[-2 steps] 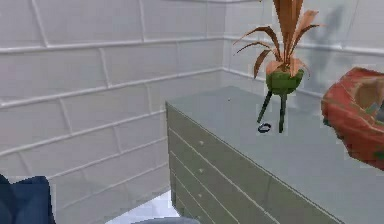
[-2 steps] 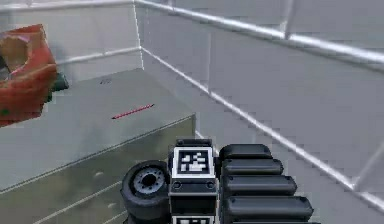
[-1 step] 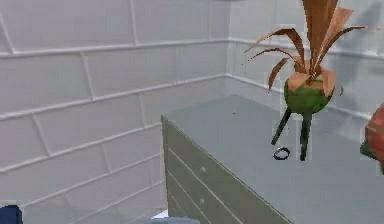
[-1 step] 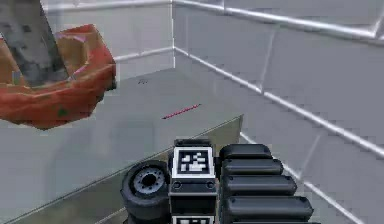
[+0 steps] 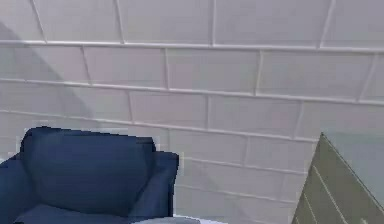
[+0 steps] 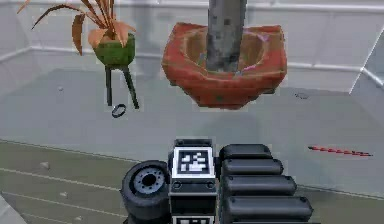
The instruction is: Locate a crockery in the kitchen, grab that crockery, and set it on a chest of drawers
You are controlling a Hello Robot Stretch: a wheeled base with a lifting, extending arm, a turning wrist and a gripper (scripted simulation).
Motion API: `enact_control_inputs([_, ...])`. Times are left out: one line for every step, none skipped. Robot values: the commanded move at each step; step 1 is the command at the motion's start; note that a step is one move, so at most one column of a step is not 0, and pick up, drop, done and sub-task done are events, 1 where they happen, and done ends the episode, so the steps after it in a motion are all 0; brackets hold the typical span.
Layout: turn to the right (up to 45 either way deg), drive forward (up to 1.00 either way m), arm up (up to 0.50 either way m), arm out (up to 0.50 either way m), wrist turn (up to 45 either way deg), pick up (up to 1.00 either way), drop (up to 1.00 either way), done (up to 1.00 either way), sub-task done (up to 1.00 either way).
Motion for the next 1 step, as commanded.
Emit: enact_control_inputs([-33.0, 0.0, 0.0, 0.0, 0.0, 0.0, 0.0, 0.0, 0.0])
